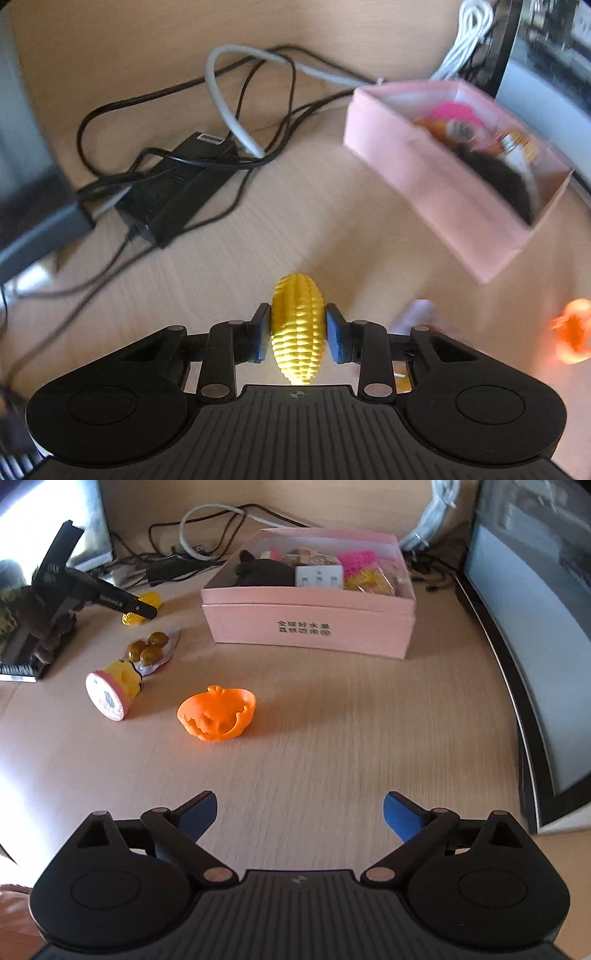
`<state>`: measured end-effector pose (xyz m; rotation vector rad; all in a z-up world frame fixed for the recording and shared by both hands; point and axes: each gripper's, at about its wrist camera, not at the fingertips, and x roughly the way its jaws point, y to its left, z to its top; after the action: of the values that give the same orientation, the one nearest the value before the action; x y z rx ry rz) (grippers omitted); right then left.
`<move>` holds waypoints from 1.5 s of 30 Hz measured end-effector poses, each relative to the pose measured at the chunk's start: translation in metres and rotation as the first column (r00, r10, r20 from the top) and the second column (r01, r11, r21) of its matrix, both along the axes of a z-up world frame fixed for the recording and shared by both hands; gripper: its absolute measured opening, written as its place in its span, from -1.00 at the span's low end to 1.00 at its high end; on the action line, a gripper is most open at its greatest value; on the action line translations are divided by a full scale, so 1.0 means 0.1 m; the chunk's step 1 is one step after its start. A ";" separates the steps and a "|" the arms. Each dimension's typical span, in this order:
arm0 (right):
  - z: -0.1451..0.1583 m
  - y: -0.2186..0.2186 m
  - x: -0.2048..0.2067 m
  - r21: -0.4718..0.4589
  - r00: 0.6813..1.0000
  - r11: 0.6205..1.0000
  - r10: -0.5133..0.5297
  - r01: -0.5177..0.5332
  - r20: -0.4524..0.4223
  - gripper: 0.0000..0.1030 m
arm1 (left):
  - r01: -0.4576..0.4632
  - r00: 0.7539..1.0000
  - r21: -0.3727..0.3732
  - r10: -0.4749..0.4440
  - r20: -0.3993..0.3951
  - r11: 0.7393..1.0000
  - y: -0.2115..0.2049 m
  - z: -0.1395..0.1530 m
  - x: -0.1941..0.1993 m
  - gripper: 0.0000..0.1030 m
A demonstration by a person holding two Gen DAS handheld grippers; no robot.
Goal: Organize objects
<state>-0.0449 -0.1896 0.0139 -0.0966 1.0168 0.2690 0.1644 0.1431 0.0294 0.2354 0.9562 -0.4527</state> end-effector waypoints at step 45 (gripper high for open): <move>0.72 -0.58 -0.27 0.025 0.946 0.998 0.038 -0.049 0.323 0.05 | -0.204 0.957 -0.343 0.260 0.127 0.917 -1.33 1.27 -0.80 -0.33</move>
<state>-0.0720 -0.2478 0.0862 -0.1293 0.6847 0.2990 0.0843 0.0099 0.1566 -0.1406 0.7160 -0.3579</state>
